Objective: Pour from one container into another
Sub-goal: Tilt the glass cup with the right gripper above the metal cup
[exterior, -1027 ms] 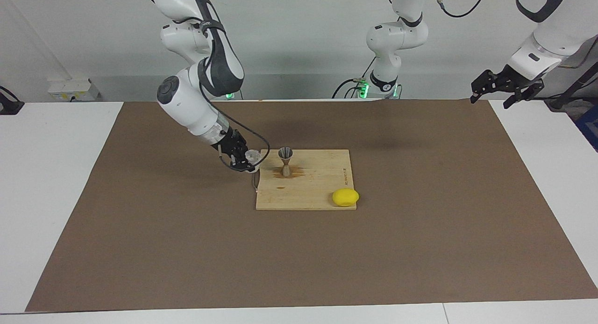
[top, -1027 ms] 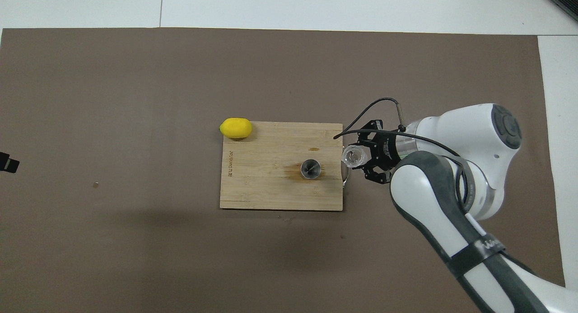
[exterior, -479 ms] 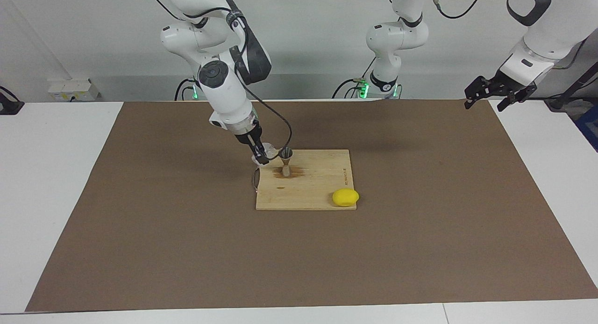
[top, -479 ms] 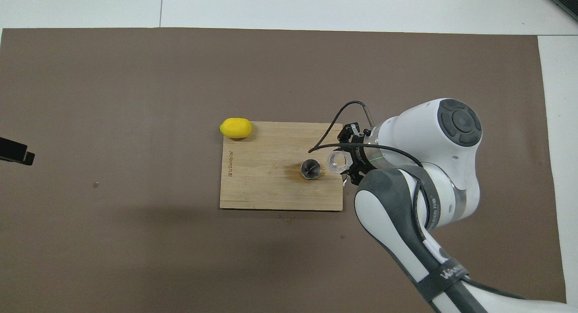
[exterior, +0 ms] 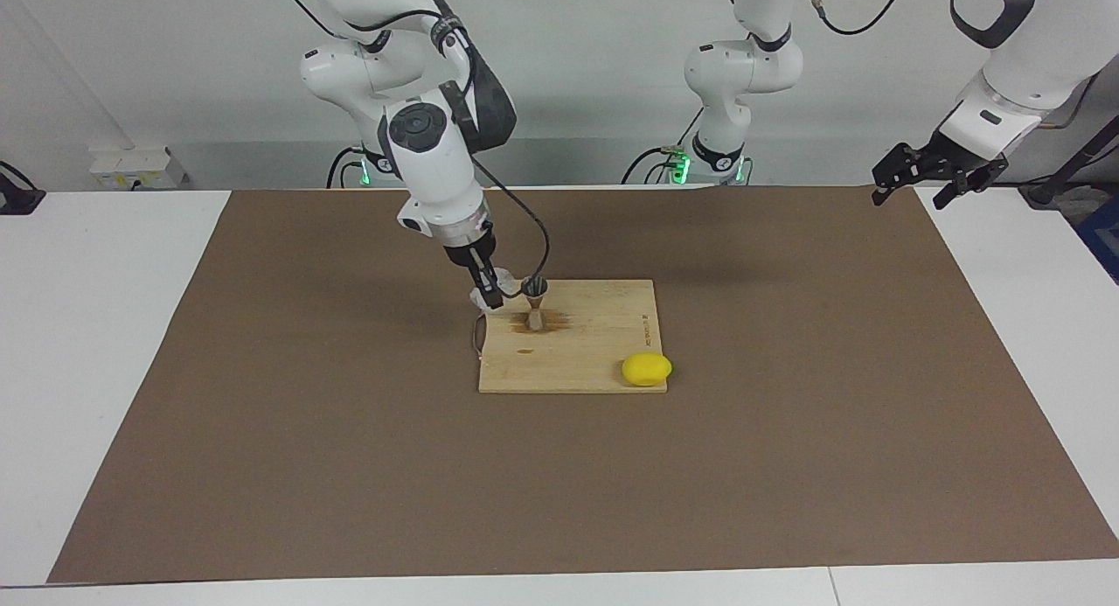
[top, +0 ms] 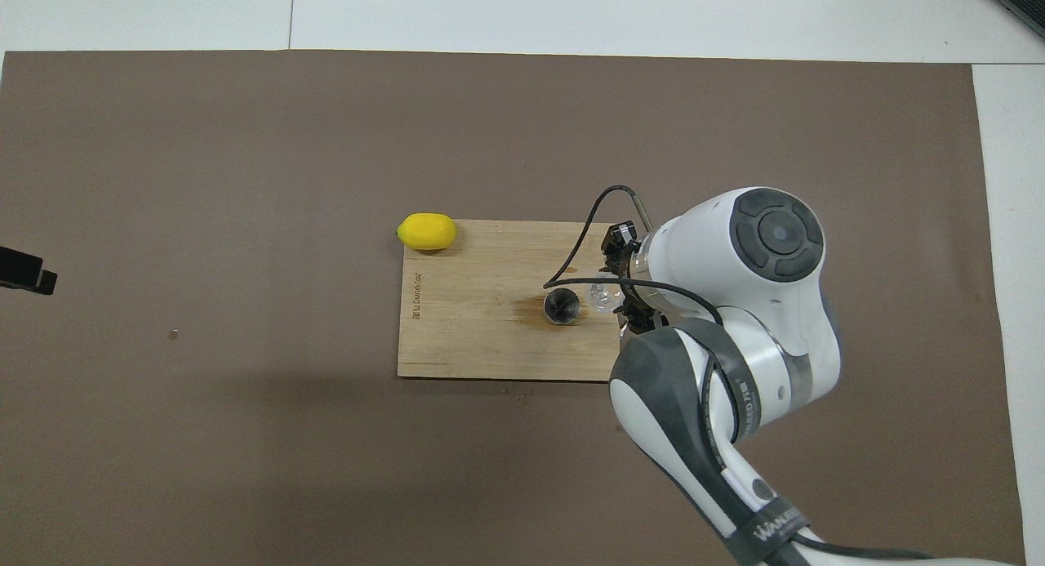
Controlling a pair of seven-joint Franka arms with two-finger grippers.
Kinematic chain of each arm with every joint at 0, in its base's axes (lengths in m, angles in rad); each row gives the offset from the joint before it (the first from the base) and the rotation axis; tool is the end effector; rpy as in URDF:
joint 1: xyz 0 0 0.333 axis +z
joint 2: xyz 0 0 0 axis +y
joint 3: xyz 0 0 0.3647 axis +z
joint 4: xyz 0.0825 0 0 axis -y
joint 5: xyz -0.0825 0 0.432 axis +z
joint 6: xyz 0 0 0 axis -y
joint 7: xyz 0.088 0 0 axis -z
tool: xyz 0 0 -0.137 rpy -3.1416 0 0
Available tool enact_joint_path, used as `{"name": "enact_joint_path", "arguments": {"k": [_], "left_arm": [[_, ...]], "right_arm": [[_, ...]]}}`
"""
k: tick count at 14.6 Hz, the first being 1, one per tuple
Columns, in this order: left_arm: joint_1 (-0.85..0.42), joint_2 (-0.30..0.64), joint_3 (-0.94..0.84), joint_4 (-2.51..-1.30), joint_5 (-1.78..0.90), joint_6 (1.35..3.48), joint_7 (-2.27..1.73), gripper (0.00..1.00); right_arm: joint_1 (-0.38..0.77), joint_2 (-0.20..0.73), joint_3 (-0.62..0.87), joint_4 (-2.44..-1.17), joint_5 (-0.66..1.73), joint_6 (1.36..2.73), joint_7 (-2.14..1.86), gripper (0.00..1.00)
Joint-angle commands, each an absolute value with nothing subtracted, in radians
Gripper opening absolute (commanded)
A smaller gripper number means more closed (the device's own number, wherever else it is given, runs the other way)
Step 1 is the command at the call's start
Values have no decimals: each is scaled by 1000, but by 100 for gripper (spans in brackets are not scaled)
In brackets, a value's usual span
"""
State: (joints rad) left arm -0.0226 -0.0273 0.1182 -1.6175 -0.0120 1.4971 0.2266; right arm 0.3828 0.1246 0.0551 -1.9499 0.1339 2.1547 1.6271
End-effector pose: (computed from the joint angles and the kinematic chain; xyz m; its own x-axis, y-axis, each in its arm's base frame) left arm 0.5784 0.0547 0.6292 0.9874 -0.1322 -0.0873 -0.1295 -0.9909 0.0358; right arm 0.5802 0.2804 0.4195 0.3081 -0.9427 -0.1278 -0.9510 -0.3016 -0.0684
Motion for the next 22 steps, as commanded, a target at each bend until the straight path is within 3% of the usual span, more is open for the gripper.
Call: {"name": "enact_joint_path", "arguments": {"k": [1, 22], "left_arm": [[-51, -55, 137, -1646, 9, 1519, 180, 100], [-46, -57, 135, -1643, 3, 1519, 124, 100]], "right_arm": [[411, 138, 55, -1928, 77, 2184, 1709, 0], [492, 127, 55, -1944, -156, 2218, 1871, 0]]}}
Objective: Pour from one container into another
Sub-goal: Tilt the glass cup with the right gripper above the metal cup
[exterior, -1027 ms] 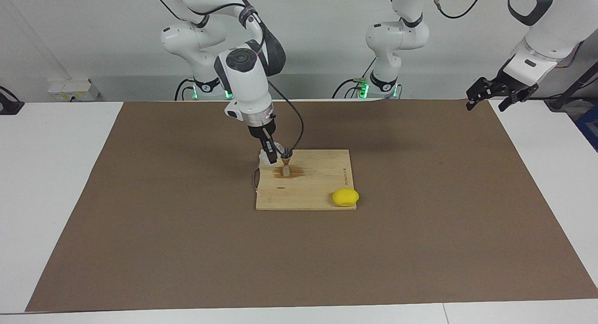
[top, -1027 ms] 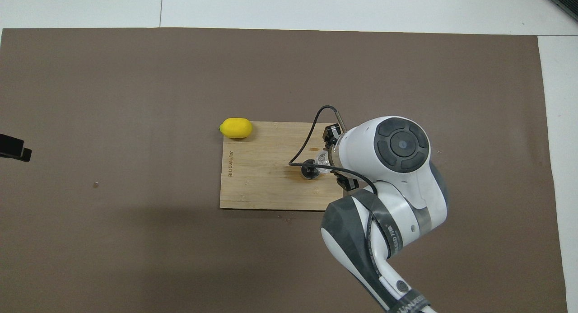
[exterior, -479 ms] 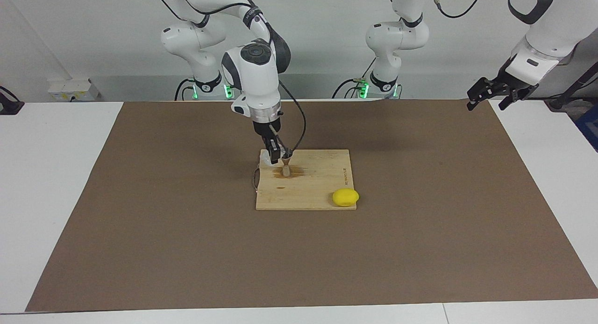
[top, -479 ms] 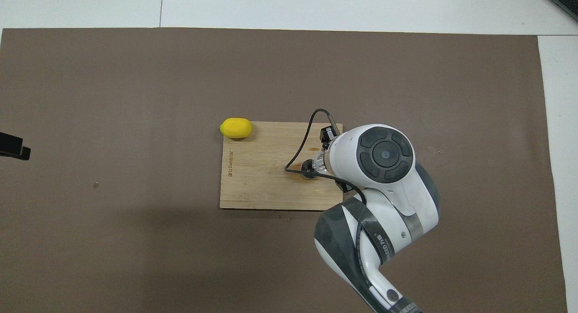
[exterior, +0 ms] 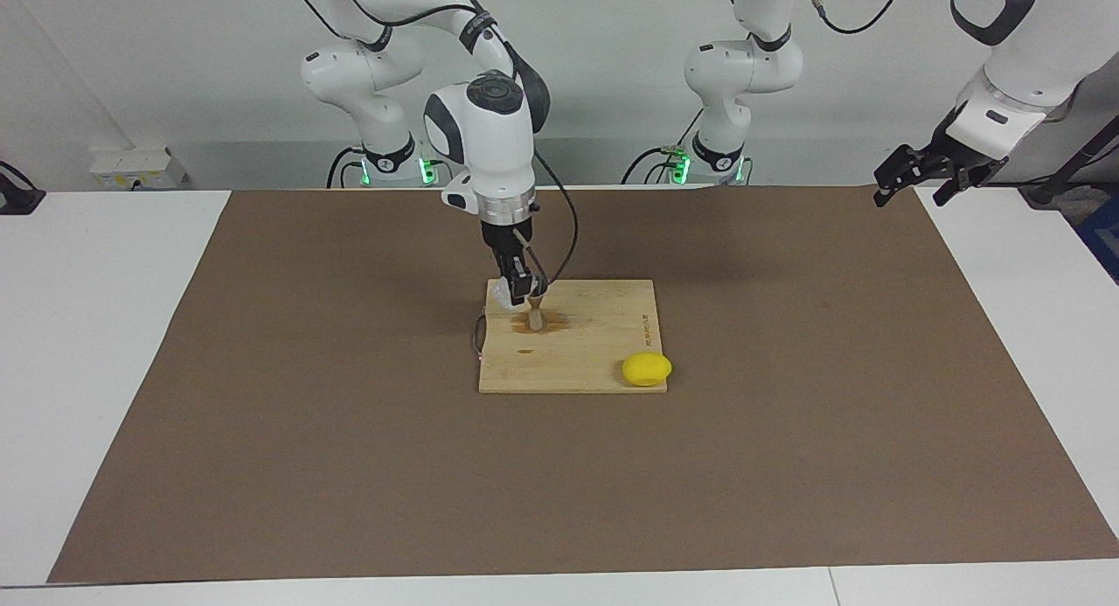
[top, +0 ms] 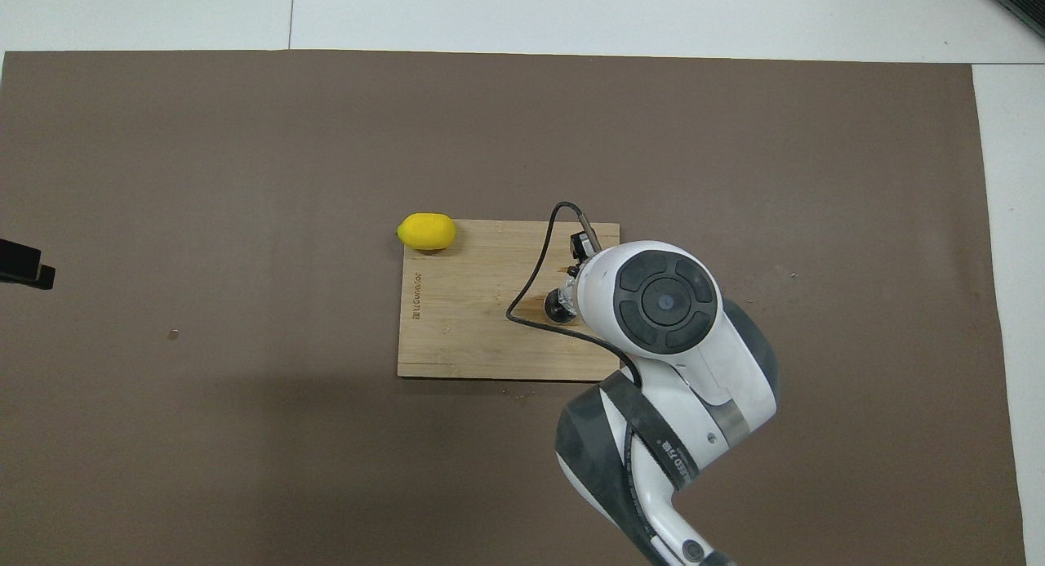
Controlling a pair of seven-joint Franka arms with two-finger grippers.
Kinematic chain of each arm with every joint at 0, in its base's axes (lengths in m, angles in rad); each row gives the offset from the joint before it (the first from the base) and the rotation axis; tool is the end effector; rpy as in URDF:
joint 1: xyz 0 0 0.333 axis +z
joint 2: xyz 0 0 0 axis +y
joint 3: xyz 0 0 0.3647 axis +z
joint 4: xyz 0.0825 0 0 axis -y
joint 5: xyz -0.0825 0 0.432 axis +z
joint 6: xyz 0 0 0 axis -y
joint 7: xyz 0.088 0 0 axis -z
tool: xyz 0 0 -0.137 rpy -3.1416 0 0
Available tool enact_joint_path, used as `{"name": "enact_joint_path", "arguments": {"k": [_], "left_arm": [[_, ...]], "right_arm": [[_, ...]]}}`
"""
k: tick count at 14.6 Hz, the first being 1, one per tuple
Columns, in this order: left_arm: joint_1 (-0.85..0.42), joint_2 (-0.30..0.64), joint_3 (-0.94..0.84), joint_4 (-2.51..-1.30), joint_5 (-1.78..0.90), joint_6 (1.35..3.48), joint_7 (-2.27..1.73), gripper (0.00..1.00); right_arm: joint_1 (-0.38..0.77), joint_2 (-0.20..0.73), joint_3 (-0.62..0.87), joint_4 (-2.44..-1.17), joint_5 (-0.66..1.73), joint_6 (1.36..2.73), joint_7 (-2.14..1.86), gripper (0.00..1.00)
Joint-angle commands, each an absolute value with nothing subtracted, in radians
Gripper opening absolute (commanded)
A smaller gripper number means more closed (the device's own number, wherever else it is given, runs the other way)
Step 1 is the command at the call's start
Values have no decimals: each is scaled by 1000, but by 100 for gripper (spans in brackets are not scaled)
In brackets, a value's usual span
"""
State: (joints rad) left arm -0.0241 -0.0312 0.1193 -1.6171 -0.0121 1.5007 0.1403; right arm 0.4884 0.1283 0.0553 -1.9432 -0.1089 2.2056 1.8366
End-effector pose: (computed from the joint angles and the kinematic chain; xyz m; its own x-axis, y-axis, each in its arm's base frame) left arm 0.5778 0.0545 0.6320 0.9955 -0.0466 -0.0823 -0.0445 -0.9986 0.0276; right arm 0.5624 0.3314 0.4255 0.3254 -0.9442 0.0507 -0.9323 -0.3293 -0.1498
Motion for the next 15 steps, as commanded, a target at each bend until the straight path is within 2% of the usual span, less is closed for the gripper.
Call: {"name": "enact_joint_path", "arguments": {"k": [1, 15], "left_arm": [[-46, -57, 135, -1643, 3, 1519, 123, 100], [-48, -57, 135, -1643, 3, 1520, 94, 100]], "right_arm": [[502, 126, 55, -1947, -170, 2218, 1881, 0], [532, 103, 55, -1974, -310, 2212, 1986, 0]]}}
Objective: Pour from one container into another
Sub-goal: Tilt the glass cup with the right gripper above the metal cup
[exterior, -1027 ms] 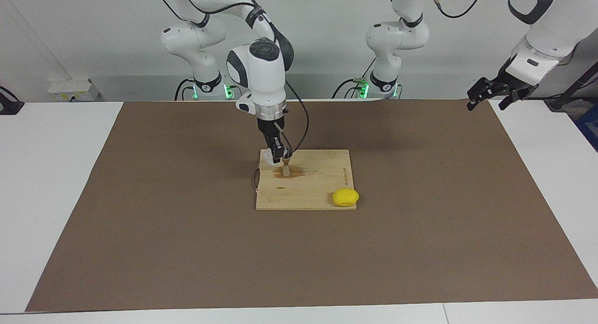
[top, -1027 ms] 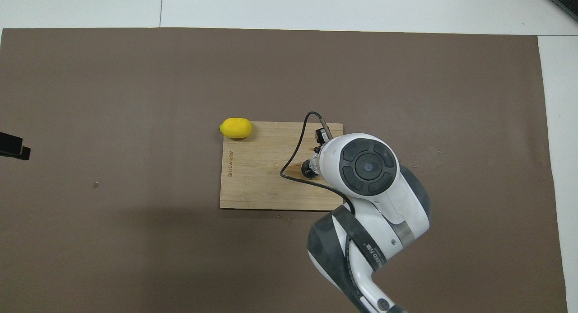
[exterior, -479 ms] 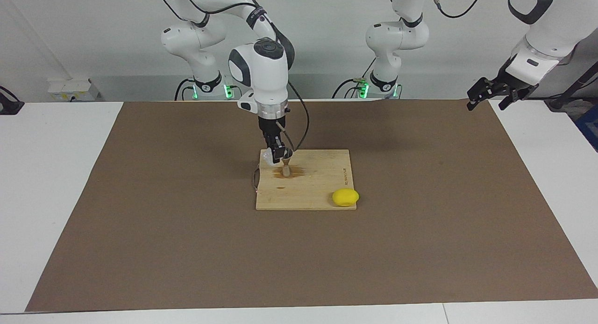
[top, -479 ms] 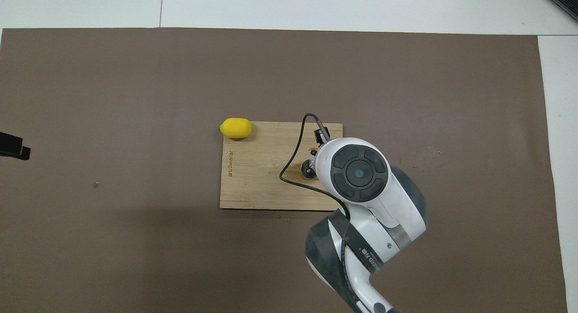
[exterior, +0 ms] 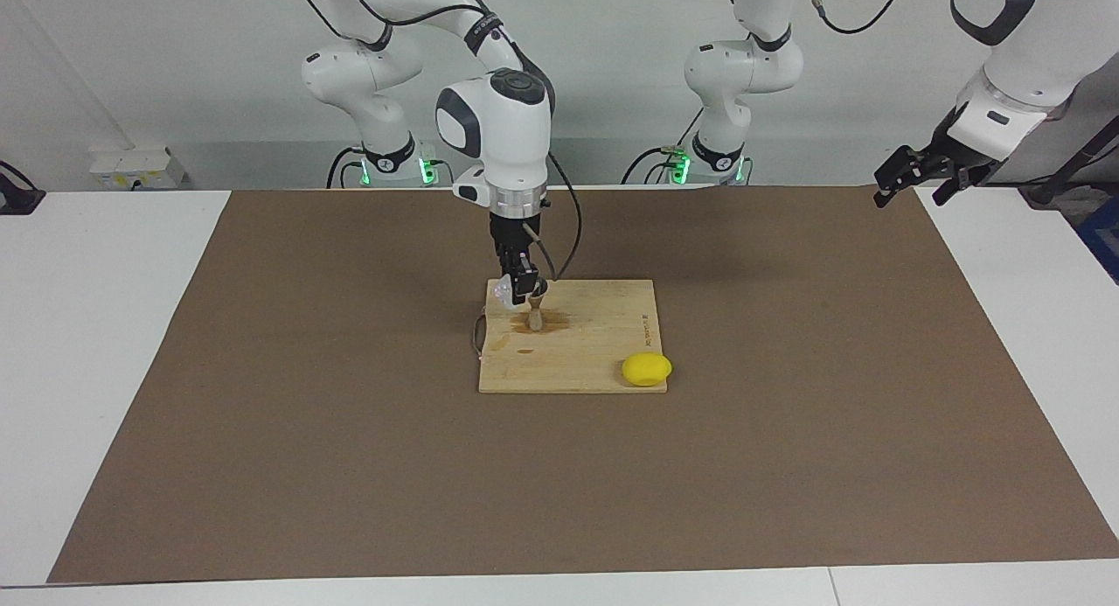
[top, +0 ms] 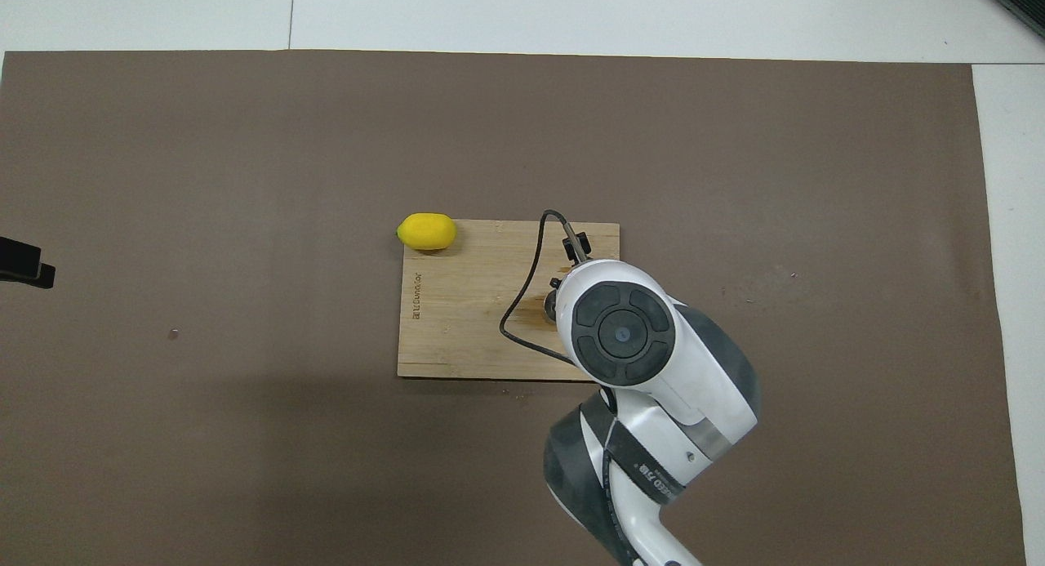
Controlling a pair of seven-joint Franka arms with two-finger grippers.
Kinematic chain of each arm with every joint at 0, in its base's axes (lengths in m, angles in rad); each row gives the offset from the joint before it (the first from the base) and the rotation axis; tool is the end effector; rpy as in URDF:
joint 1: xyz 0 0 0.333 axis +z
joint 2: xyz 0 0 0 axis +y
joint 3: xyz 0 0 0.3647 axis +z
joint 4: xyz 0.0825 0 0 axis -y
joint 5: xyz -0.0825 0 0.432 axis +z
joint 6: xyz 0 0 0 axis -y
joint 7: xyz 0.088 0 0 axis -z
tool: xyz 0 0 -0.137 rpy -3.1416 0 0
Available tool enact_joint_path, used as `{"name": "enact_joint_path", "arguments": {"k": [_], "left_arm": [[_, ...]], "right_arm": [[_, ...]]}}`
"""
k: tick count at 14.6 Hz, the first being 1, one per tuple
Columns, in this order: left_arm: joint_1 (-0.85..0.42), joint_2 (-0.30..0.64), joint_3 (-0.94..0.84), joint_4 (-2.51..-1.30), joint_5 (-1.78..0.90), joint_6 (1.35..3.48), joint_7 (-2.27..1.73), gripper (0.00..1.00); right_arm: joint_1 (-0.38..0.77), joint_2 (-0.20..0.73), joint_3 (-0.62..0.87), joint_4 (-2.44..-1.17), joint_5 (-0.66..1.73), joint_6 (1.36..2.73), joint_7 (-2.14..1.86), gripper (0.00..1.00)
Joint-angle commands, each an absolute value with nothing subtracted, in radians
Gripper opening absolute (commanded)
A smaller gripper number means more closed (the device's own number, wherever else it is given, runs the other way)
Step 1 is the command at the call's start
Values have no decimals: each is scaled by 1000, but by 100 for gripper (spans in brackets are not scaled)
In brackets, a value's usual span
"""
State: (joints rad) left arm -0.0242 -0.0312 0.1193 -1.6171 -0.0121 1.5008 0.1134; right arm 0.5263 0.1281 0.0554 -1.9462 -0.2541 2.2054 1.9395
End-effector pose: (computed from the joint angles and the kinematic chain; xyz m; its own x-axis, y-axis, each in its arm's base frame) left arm 0.5778 0.0545 0.6320 0.9964 -0.0198 -0.0829 -0.0178 -0.9995 0.0254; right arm 0.5539 0.3456 0.4253 0.3245 -0.9327 0.1575 -0.9182 -0.3506 -0.1844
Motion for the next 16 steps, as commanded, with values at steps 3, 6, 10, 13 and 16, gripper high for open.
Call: {"name": "enact_joint_path", "arguments": {"k": [3, 6, 10, 13, 16], "left_arm": [[-48, -57, 135, -1641, 2, 1520, 94, 100], [-48, -57, 135, -1641, 2, 1520, 94, 100], [-48, -57, 135, -1641, 2, 1522, 94, 100], [-48, -57, 133, -1641, 2, 1522, 87, 100], [-48, -57, 133, -1641, 2, 1522, 87, 100]], "right_arm": [[546, 92, 55, -1986, -366, 2204, 2008, 0], [546, 92, 55, -1987, -383, 2203, 2010, 0], [535, 95, 57, -1976, -356, 2195, 2006, 0], [522, 101, 55, -1962, -249, 2198, 2002, 0], [497, 109, 55, -1959, -134, 2210, 1993, 0]]}}
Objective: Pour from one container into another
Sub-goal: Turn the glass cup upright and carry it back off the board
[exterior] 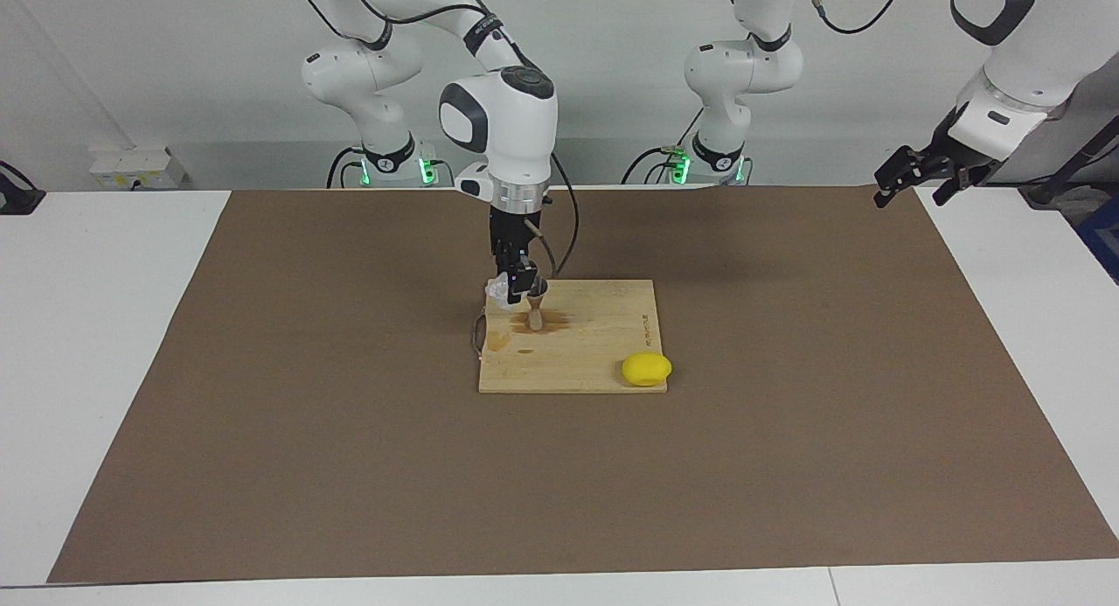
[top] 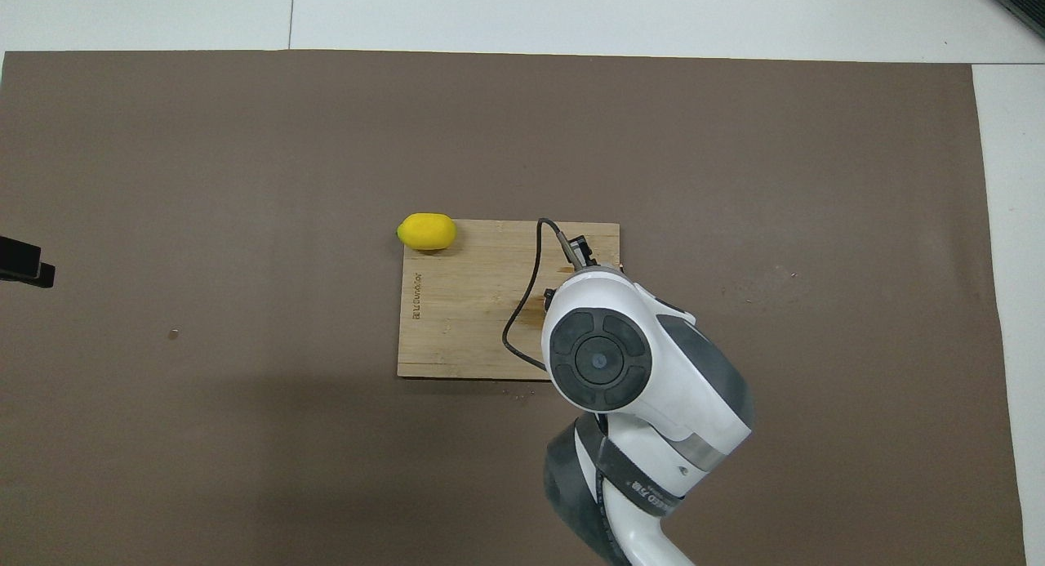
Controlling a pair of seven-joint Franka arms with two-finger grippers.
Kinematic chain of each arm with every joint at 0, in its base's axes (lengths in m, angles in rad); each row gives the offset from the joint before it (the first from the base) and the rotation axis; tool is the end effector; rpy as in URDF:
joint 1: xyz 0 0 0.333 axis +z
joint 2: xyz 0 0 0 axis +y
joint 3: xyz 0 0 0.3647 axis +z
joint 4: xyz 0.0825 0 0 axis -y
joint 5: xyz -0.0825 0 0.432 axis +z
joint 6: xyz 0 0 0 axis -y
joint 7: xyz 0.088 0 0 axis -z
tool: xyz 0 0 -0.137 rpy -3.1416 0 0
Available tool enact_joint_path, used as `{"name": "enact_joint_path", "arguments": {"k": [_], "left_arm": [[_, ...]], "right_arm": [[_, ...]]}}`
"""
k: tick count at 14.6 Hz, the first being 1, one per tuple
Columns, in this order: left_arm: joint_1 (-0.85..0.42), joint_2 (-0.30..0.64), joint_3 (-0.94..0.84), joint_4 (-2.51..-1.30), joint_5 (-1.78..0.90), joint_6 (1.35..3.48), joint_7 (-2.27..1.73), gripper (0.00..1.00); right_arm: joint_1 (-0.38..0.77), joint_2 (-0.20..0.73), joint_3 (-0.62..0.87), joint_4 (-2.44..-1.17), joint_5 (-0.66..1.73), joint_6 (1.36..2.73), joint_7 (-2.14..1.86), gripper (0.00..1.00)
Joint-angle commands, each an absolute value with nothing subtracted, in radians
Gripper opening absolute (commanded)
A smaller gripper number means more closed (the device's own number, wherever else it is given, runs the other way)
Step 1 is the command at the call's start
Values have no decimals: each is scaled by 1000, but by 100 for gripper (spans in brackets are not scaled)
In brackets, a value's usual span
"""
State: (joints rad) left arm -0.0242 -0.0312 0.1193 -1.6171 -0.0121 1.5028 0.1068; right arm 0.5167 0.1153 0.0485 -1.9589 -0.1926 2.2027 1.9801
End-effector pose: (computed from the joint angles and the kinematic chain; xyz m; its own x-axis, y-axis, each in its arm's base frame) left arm 0.5781 0.0545 0.6321 0.9966 -0.0132 -0.0811 -0.0112 -0.9996 0.0246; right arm 0.5532 0.3367 0.4260 0.2463 -0.9639 0.1013 -0.9495 -0.2610 -0.1740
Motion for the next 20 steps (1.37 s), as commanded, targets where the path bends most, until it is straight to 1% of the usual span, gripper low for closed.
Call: {"name": "enact_joint_path", "arguments": {"k": [1, 3, 7, 11, 14, 17, 20], "left_arm": [[-48, -57, 133, -1641, 2, 1522, 87, 100], [-48, -57, 133, -1641, 2, 1522, 86, 100], [-49, -57, 133, -1643, 2, 1522, 86, 100], [-49, -57, 133, -1643, 2, 1522, 86, 100], [-49, -57, 133, -1643, 2, 1522, 74, 100], [-49, -57, 132, -1644, 2, 1522, 74, 100], [-49, -57, 132, -1644, 2, 1522, 72, 100]], "right_arm": [[480, 112, 55, -1959, -89, 2215, 1988, 0], [445, 117, 55, -1959, -10, 2215, 1935, 0], [329, 121, 54, -1971, 252, 2214, 1789, 0], [162, 120, 55, -2032, 496, 2195, 1556, 0], [56, 130, 54, -2085, 610, 2183, 1355, 0], [-64, 175, 55, -2091, 698, 2151, 1168, 0], [-142, 215, 55, -2089, 738, 2132, 1072, 0]]}}
